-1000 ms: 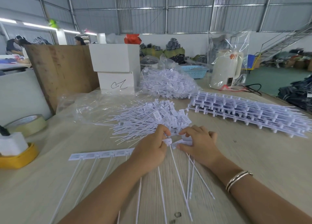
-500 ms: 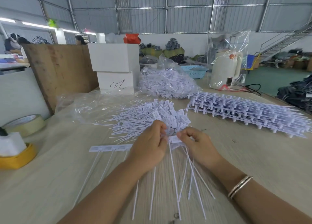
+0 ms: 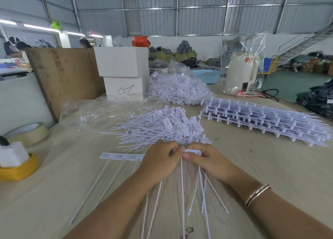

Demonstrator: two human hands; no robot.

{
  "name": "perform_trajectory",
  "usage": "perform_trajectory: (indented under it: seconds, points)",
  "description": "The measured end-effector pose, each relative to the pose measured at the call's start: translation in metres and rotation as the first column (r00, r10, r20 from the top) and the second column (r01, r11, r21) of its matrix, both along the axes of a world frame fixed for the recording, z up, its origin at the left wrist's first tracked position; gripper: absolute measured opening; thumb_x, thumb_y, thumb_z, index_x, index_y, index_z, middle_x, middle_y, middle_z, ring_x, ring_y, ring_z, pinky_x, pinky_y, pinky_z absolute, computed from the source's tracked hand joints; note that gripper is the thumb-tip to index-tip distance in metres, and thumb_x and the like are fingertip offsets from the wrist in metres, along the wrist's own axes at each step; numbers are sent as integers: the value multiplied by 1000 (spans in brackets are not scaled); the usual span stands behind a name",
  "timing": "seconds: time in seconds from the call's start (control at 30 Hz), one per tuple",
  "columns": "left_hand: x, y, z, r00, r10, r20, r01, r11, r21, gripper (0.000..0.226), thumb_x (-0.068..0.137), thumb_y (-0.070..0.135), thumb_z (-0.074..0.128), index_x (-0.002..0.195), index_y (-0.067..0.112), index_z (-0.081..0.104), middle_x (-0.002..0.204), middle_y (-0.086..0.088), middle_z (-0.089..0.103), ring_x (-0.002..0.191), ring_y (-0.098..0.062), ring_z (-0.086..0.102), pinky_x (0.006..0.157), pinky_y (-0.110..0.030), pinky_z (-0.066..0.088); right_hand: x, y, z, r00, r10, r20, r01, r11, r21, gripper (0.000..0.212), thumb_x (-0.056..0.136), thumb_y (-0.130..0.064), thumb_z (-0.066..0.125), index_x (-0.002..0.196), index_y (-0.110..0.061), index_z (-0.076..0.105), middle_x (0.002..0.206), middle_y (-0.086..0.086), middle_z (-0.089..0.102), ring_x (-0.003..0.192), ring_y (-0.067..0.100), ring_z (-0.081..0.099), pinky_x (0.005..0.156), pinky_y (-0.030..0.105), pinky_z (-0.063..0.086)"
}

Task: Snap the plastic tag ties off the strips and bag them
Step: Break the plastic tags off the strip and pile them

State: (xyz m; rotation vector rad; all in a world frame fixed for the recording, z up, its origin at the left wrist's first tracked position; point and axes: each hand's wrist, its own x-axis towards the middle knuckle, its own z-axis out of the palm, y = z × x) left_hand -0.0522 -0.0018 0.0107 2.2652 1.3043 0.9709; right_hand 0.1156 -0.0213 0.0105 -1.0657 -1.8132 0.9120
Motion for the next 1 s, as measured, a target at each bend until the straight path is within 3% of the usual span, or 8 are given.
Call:
perform_trajectory:
  seconds: [0.1, 0.23, 0.43, 0.57, 0.77, 0.87, 0.93, 1.0]
  points:
    - [2, 1, -1, 1000, -8, 29, 10, 999, -46, 30, 95, 31, 49, 68, 19, 58, 54, 8, 43, 52, -7, 41, 53, -25, 29, 0, 0, 0, 999, -6, 32, 4, 998, 63, 28, 87, -18, 62, 90, 9, 64, 84, 38, 55, 72, 21, 46, 70, 31, 33]
    - [5, 0, -1, 988, 11, 157, 10, 991, -132, 34, 95, 25, 50, 62, 18, 50, 55, 4, 41, 54, -9, 38, 54, -27, 26, -1, 2, -1, 994, -48, 93, 31, 985, 172, 20, 89, -13, 61, 84, 7, 65, 75, 32, 56, 65, 17, 46, 65, 29, 34]
    - [6, -2, 2, 963, 53, 265, -5, 984, -179, 35, 95, 21, 51, 60, 19, 53, 58, 2, 49, 56, -7, 43, 54, -21, 28, -1, 5, -7, 990, -93, 108, 61, 961, 269, 30, 87, -34, 55, 82, -7, 68, 73, 17, 65, 73, 26, 61, 82, 49, 40]
    - [8, -3, 2, 944, 74, 322, -1, 975, -223, 33, 96, 23, 50, 65, 14, 54, 63, -3, 48, 61, -13, 43, 60, -27, 29, -2, 4, -8, 965, -198, 173, 127, 928, 349, 29, 89, -42, 54, 77, -19, 66, 69, 0, 65, 71, 8, 60, 86, 48, 33]
    - [10, -4, 1, 932, 85, 353, 1, 972, -237, 34, 96, 24, 49, 69, 6, 59, 60, 0, 45, 61, -14, 43, 61, -29, 29, -3, 4, -4, 971, -187, 150, 129, 935, 332, 22, 92, -24, 58, 72, -32, 62, 67, -2, 64, 66, 6, 58, 82, 57, 40]
    - [11, -5, 3, 911, 93, 402, 13, 968, -252, 33, 96, 25, 49, 66, 15, 55, 60, 4, 46, 61, -11, 43, 62, -28, 30, -3, 4, -4, 982, -173, 79, 139, 937, 322, 19, 91, -17, 59, 78, -28, 68, 64, -3, 64, 62, 1, 57, 78, 38, 44]
    - [11, -6, 4, 892, 81, 444, 37, 967, -252, 33, 96, 24, 49, 67, 11, 56, 63, 0, 47, 65, -13, 45, 64, -28, 32, -3, 4, -3, 990, -139, 22, 127, 947, 296, 16, 90, -12, 59, 80, -17, 71, 62, -4, 63, 60, -2, 57, 68, 18, 42]
    - [11, -7, 3, 881, 65, 469, 60, 968, -246, 33, 96, 25, 49, 70, 6, 57, 66, -3, 48, 67, -13, 46, 67, -29, 33, -3, 3, -1, 993, -116, -21, 118, 956, 268, 18, 90, -9, 59, 76, -15, 69, 62, -5, 62, 60, -3, 57, 64, 10, 40]
